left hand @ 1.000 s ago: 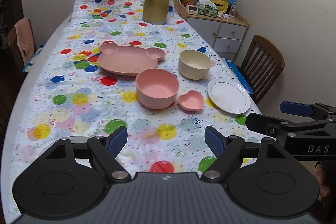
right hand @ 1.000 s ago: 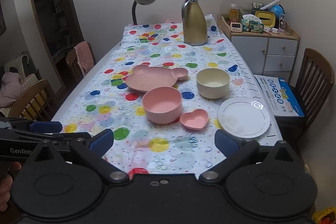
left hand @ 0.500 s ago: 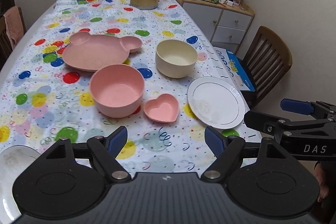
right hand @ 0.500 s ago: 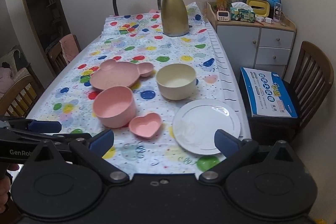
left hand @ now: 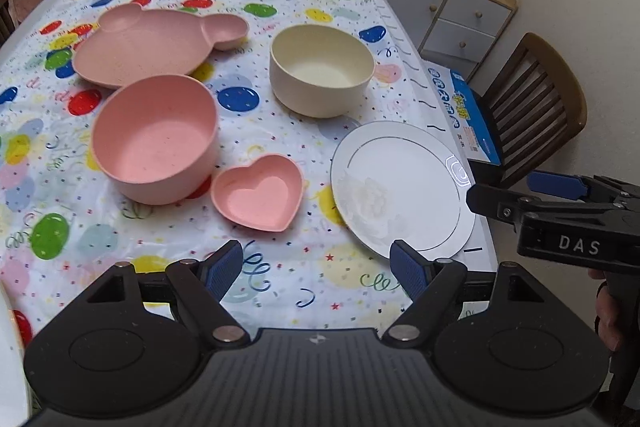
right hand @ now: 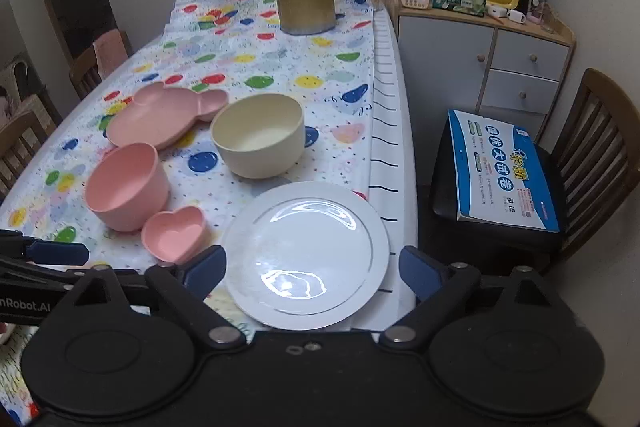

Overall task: Organize plates and bowls
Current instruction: 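Move both grippers to the small white plate rim and close them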

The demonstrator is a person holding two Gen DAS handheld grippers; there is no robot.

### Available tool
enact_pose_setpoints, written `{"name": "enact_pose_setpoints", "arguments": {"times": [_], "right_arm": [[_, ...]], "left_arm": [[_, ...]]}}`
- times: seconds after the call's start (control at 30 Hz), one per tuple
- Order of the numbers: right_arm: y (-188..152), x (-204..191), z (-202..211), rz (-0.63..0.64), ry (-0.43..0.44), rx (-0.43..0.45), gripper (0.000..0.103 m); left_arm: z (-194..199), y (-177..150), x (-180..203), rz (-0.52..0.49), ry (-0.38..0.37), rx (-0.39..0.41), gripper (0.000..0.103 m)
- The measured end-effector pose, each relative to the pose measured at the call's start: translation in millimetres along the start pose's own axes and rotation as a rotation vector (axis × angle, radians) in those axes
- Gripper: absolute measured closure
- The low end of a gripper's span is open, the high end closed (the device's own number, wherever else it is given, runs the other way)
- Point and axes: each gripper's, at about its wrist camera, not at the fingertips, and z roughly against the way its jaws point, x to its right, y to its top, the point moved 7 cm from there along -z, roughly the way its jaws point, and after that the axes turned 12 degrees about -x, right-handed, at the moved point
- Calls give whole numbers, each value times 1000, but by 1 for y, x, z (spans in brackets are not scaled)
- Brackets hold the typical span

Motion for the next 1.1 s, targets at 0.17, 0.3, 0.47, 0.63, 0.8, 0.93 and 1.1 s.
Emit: {"name": "enact_pose_setpoints", "arguments": {"times": [0.17, 0.3, 0.47, 0.63, 0.8, 0.93, 1.1], "right_arm": [[11, 20, -28, 15, 17, -49, 24], [23, 38, -48, 19, 26, -79, 32], [32, 50, -69, 48, 49, -116, 38], [37, 57, -83, 62, 86, -148, 51], [43, 60, -92, 68, 124, -165, 61], [46, 63, -99, 63, 139, -183, 67], [45, 67, -106, 43, 173, -206, 78]], "left_arm": [[-25, 9, 12, 12, -40, -47, 23], [-37, 13, 18, 10, -47, -56, 23], [-49, 16, 15, 49, -58, -80, 23], [-57, 19, 15, 80, -108, -88, 23], [-65, 21, 16, 87, -124, -101, 38], [-70, 20, 15, 86, -155, -112, 45], [-73, 22, 13, 112, -187, -125, 65]]}}
